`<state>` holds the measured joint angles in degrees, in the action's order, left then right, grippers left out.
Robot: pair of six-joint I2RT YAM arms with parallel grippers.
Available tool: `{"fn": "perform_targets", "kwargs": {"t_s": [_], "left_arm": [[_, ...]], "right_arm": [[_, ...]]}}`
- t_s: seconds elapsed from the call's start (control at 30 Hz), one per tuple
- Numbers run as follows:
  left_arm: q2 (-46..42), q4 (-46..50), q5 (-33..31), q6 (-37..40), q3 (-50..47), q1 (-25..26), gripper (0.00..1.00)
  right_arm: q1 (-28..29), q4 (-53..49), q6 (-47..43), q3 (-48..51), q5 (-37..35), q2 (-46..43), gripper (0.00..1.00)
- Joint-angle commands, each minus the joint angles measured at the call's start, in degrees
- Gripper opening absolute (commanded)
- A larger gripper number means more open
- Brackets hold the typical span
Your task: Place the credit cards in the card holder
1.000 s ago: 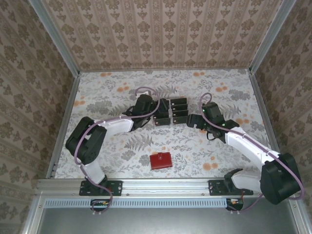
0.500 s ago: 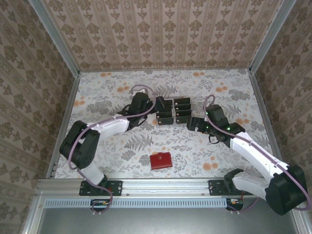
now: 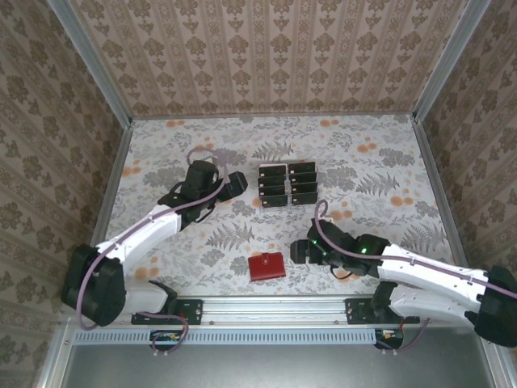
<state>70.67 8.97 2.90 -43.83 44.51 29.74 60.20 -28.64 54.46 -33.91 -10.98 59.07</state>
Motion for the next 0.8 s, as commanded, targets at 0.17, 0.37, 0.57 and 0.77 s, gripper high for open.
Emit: {"fn": "perform_targets", "kwargs": {"t_s": [0.17,0.37,0.57,0.77], "left_arm": [[-4.98,3.77,2.92,-0.01,-4.82,-1.95,1.0],[-8.84,6.23,0.25,-0.66,-5.82,-2.26,1.0],[-13.01,9.57,-1.38,-0.65,-7.52,-3.28,1.0],[-14.77,11.02,-1.01,0.21,-8.05,-5.99,1.0]], "right_arm": [[11.23,-4.44,0.75,-9.29,-9.43,14.79,0.92],[14.75,-8.27,-6.95,-16.23,-10.39,25.06,0.95],[17.08,-7.06,-12.81,-19.52,-9.43,30.68,0.97],[17.49,-6.69,-14.2,-21.82,-10.39,35.62,0.98]]}}
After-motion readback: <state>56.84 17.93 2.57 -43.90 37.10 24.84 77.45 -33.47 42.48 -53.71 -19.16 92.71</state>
